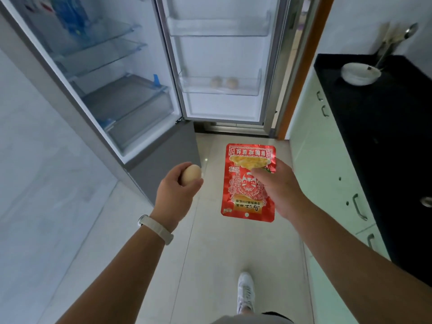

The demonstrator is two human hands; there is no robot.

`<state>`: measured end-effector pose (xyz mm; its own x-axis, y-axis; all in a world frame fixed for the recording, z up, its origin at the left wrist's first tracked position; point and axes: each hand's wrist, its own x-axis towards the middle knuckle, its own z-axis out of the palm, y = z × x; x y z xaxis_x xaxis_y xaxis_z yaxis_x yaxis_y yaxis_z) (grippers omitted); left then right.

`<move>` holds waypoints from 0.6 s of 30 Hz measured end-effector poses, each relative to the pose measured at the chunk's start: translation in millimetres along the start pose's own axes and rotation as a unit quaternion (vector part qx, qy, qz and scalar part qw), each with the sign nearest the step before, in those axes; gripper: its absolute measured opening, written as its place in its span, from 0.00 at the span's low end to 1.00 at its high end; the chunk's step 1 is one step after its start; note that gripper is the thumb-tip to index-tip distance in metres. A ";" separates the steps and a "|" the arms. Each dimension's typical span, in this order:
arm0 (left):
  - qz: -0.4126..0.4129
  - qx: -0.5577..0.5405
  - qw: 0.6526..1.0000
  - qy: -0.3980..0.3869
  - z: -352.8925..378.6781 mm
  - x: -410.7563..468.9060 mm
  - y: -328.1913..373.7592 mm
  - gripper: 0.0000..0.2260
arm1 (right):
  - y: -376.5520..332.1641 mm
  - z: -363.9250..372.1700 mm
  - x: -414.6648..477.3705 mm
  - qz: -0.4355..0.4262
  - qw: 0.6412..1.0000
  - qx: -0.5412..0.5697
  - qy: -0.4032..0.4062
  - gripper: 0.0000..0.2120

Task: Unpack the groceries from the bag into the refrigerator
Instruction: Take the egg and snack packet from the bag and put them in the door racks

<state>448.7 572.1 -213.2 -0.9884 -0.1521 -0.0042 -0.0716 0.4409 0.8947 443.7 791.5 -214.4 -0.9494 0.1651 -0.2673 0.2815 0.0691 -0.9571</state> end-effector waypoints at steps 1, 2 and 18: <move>0.003 0.002 1.000 0.002 5.9 13.4 7.1 0.18 | -5.7 -5.0 15.4 -0.002 1.000 0.001 -0.004 0.11; 0.004 -0.001 1.000 0.006 10.9 26.3 14.1 0.18 | -12.0 -9.9 30.4 -0.005 1.000 0.002 -0.009 0.11; -0.011 -0.045 0.998 0.049 38.2 157.0 39.7 0.15 | -64.5 -17.3 176.1 -0.027 0.998 0.040 -0.046 0.08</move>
<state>285.6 599.5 -195.5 -0.9686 -0.2480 0.0160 -0.0758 0.3562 0.9313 260.7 833.1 -197.8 -0.9728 0.0727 -0.2200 0.2203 -0.0043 -0.9754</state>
